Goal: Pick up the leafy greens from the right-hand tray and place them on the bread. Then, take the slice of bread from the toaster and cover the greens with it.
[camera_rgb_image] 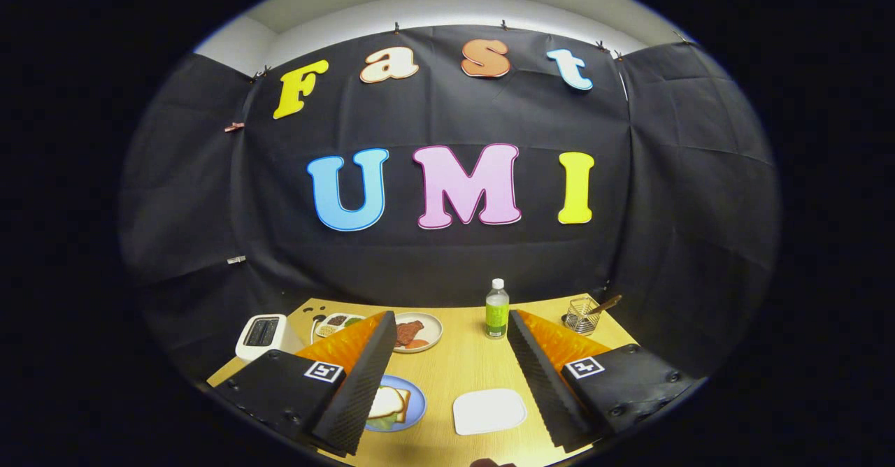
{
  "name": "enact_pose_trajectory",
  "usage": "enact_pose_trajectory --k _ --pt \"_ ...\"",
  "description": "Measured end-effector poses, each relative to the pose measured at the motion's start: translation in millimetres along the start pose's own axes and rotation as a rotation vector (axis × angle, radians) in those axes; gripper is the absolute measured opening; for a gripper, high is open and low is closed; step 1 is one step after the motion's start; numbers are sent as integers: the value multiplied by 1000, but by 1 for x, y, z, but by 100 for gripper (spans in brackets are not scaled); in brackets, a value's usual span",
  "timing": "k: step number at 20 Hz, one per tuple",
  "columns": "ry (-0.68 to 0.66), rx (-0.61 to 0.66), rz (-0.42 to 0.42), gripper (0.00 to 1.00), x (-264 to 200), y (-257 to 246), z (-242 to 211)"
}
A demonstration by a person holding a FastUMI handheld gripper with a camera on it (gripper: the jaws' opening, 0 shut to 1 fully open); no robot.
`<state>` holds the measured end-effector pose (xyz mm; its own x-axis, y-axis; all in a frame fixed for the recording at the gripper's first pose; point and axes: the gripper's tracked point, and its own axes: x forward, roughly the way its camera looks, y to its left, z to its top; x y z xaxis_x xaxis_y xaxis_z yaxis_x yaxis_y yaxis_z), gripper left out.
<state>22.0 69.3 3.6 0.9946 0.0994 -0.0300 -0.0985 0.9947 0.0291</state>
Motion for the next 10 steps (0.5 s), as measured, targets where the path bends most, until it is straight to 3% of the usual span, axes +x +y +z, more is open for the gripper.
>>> enact_pose_trajectory --k 10 --pt "25 -94 128 99 6 -20 -11"
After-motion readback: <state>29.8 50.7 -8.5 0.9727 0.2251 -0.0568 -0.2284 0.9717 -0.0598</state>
